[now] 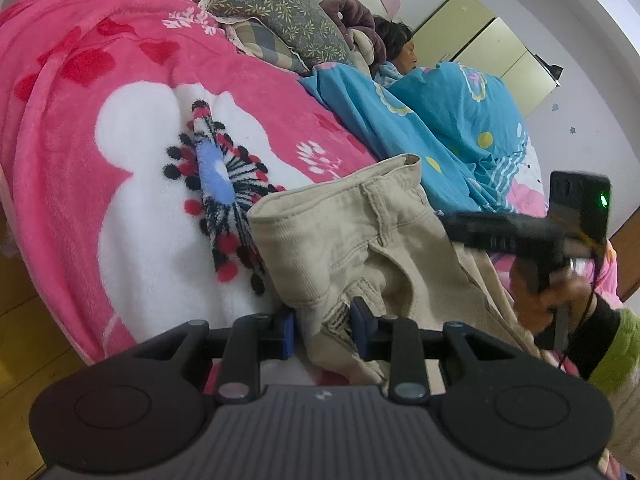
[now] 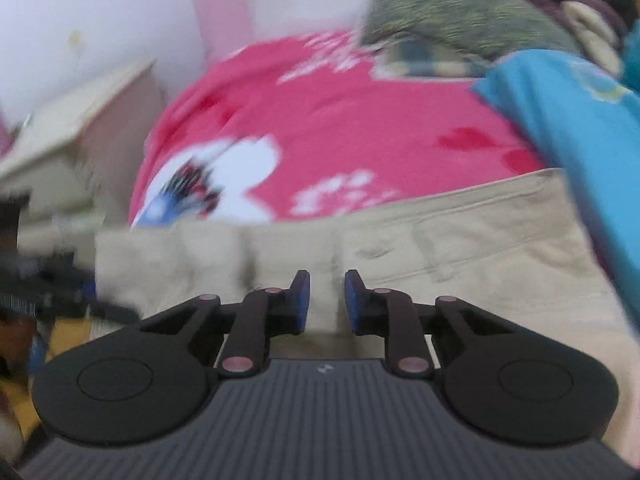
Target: Fold clothes
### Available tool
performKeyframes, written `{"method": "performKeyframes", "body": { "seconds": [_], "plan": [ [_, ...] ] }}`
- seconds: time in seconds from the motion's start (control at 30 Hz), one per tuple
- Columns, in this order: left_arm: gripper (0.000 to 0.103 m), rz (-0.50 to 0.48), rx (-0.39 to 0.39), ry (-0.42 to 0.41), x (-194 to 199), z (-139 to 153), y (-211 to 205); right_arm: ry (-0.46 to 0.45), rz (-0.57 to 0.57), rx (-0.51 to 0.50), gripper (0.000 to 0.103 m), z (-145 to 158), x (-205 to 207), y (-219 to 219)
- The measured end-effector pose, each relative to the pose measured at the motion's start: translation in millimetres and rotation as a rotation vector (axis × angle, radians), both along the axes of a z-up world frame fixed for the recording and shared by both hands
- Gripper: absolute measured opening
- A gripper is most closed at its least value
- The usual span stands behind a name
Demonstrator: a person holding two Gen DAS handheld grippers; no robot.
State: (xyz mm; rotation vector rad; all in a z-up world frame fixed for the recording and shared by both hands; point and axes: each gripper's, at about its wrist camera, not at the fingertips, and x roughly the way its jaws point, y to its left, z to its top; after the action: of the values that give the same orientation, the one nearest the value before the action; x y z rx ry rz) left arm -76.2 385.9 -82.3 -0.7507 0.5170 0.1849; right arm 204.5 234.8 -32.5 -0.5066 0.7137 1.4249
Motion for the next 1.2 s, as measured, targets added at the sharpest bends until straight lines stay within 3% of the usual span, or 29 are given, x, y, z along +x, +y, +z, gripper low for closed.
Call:
{"method": "performKeyframes", "body": {
  "seconds": [0.1, 0.23, 0.37, 0.5, 0.57, 0.67, 0.73, 0.87, 1.0, 1.1, 1.2],
  "plan": [
    [0.030, -0.003, 0.000, -0.001, 0.1, -0.4, 1.3, -0.038, 0.101, 0.023, 0.017, -2.2, -28.0, -10.3],
    [0.030, -0.005, -0.001, -0.003, 0.2, -1.2, 2.5, -0.065, 0.123, 0.017, 0.017, -5.9, -38.1, -16.4],
    [0.030, -0.007, -0.002, -0.006, 0.3, -1.9, 3.8, 0.068, 0.100, -0.003, 0.018, -4.5, -20.0, -15.0],
    [0.030, -0.009, -0.003, -0.008, 0.4, -2.6, 4.9, 0.263, 0.088, -0.024, 0.025, -3.1, 9.3, -14.3],
    [0.030, -0.010, -0.003, -0.009, 0.4, -2.9, 5.1, 0.341, 0.060, -0.019, 0.049, -4.3, 25.3, -16.8],
    [0.030, -0.010, -0.003, -0.010, 0.5, -3.3, 5.5, 0.421, 0.053, -0.021, 0.057, -7.8, 38.2, -20.1],
    [0.030, -0.011, 0.000, -0.008, 1.0, -3.1, 5.0, 0.398, 0.070, -0.050, 0.058, -12.0, 31.9, -17.5],
    [0.030, -0.009, 0.006, -0.005, 1.6, -3.0, 4.4, 0.204, 0.130, -0.103, 0.062, -16.1, -0.2, -11.8],
    [0.030, -0.007, 0.011, -0.005, 1.5, -3.1, 3.2, 0.068, 0.162, -0.112, 0.063, -14.9, -20.7, -10.1],
    [0.030, -0.005, 0.015, -0.005, 1.4, -3.3, 2.1, 0.045, 0.187, -0.126, 0.063, -13.1, -23.2, -8.2],
    [0.030, -0.003, 0.018, -0.005, 1.3, -3.2, 1.0, 0.115, 0.202, -0.172, 0.063, -17.4, -11.8, 0.3]
  ]
}}
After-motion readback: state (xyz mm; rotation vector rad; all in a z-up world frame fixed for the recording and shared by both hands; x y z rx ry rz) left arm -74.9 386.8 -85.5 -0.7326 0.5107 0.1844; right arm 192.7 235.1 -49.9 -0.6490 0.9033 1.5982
